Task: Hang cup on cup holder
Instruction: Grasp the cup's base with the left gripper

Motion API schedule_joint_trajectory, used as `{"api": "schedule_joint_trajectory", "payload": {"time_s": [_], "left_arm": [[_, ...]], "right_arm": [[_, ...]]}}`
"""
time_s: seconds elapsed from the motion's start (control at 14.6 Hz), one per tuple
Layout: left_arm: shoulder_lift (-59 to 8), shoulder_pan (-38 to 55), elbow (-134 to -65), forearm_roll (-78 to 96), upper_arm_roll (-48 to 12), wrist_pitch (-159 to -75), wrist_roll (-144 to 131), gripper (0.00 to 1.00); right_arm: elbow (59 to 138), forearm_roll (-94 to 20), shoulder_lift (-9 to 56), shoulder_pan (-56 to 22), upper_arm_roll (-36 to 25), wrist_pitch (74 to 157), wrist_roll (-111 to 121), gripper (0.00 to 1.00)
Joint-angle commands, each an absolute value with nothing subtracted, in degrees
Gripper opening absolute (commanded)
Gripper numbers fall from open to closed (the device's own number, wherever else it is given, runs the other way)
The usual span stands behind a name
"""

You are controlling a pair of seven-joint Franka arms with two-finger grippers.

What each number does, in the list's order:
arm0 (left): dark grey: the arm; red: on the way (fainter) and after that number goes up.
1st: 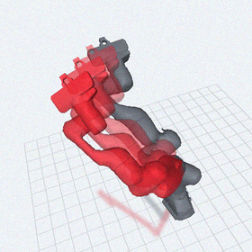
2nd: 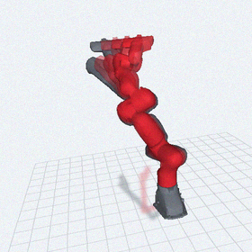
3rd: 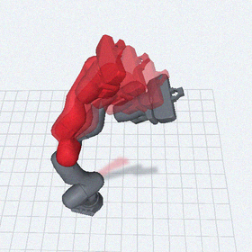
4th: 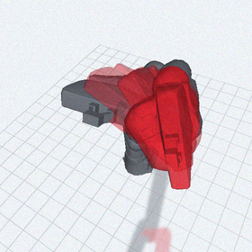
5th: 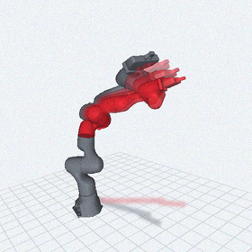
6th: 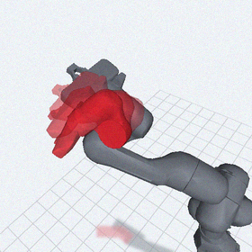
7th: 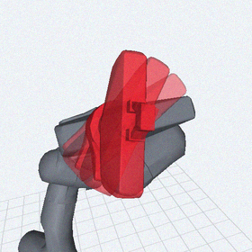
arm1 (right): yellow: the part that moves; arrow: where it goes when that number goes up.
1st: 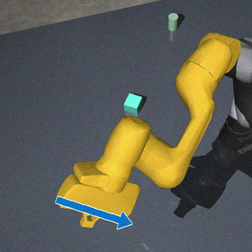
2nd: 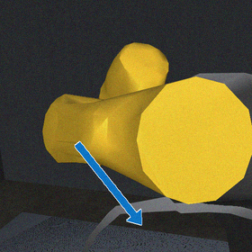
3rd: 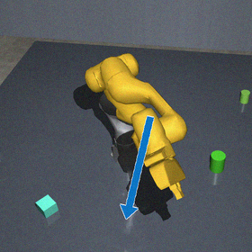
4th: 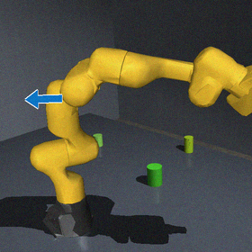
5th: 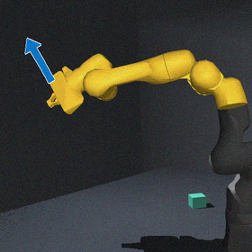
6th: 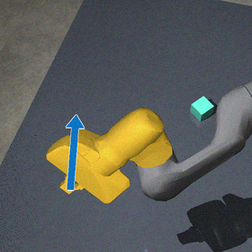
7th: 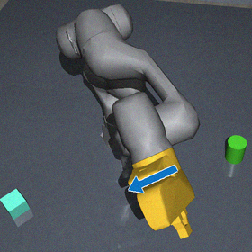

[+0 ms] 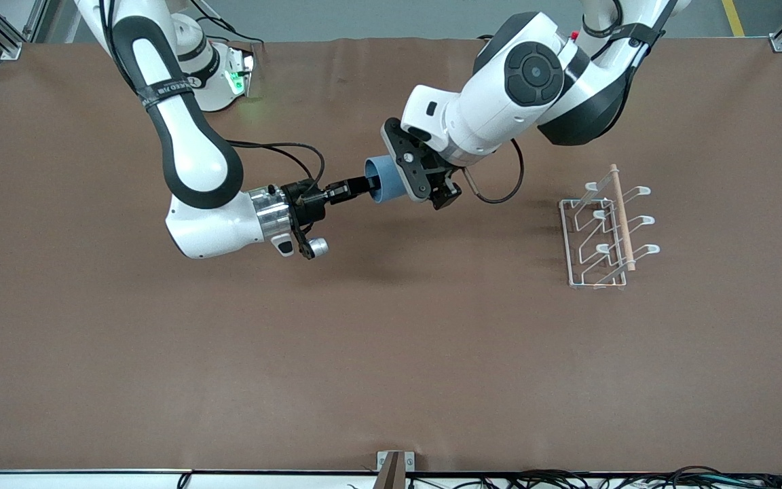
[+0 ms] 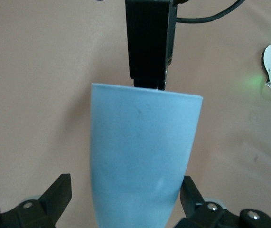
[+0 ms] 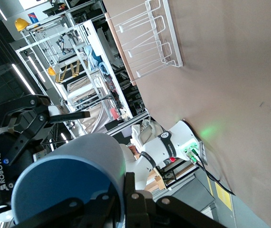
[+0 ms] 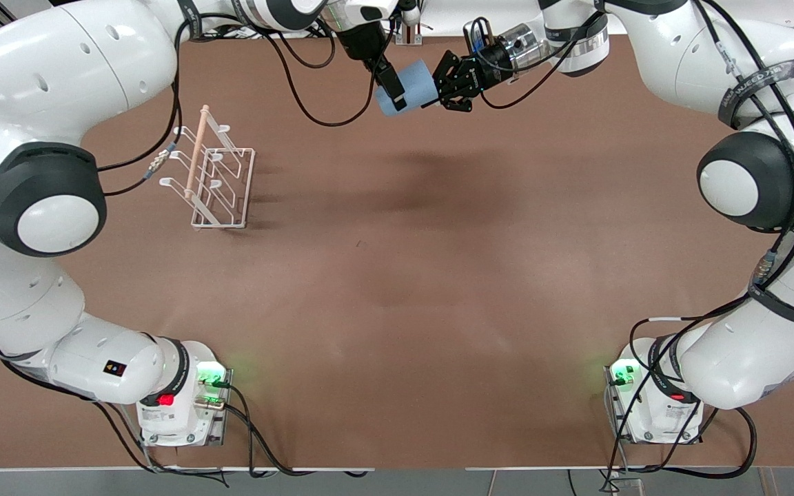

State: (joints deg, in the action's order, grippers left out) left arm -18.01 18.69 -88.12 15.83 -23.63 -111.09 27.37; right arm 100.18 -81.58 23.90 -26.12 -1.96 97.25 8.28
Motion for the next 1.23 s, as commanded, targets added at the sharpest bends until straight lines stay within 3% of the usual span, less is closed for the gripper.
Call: {"api": "schedule_joint_trajectory", "payload": {"time_s": [0.0,0.2,0.27,0.41,0.55,0.82,0.89,0.96,1.16], "left_arm": [[-19.8,19.5,-87.3,16.6,-23.6,-113.6,28.5,1.00],[-19.9,19.8,-87.7,18.5,-25.2,-113.6,28.9,0.99],[-20.1,19.8,-87.6,18.5,-25.2,-113.7,29.5,0.93],[-21.0,18.8,-87.5,19.4,-25.2,-113.7,32.4,0.44],[-21.1,18.8,-87.6,19.9,-25.2,-113.7,32.6,0.40],[-20.5,17.8,-87.7,19.3,-25.1,-112.6,33.5,0.22],[-20.4,17.0,-87.7,19.2,-25.1,-110.5,33.5,0.15],[-20.2,16.8,-87.6,19.0,-25.0,-108.6,33.6,0.12],[-19.3,15.0,-87.4,15.4,-24.9,-105.4,33.6,0.00]], "right_arm": [[103.5,-83.1,20.7,-27.0,-2.1,97.0,8.7,0.01],[103.5,-83.1,20.7,-27.0,-2.1,97.0,8.7,0.01],[103.5,-83.1,20.7,-27.0,-2.1,97.0,8.7,0.01],[103.5,-83.1,20.7,-27.0,-2.0,97.1,8.7,0.01],[103.5,-83.1,20.7,-27.0,-2.0,97.1,8.7,0.01],[103.5,-83.1,20.7,-27.0,-2.1,97.3,8.6,0.05],[103.4,-83.1,20.7,-27.0,-2.2,97.2,7.9,0.26],[103.3,-82.3,20.7,-26.5,-2.3,97.1,8.2,0.99],[103.4,-80.2,18.8,-25.6,-2.8,96.9,7.9,1.00]]}}
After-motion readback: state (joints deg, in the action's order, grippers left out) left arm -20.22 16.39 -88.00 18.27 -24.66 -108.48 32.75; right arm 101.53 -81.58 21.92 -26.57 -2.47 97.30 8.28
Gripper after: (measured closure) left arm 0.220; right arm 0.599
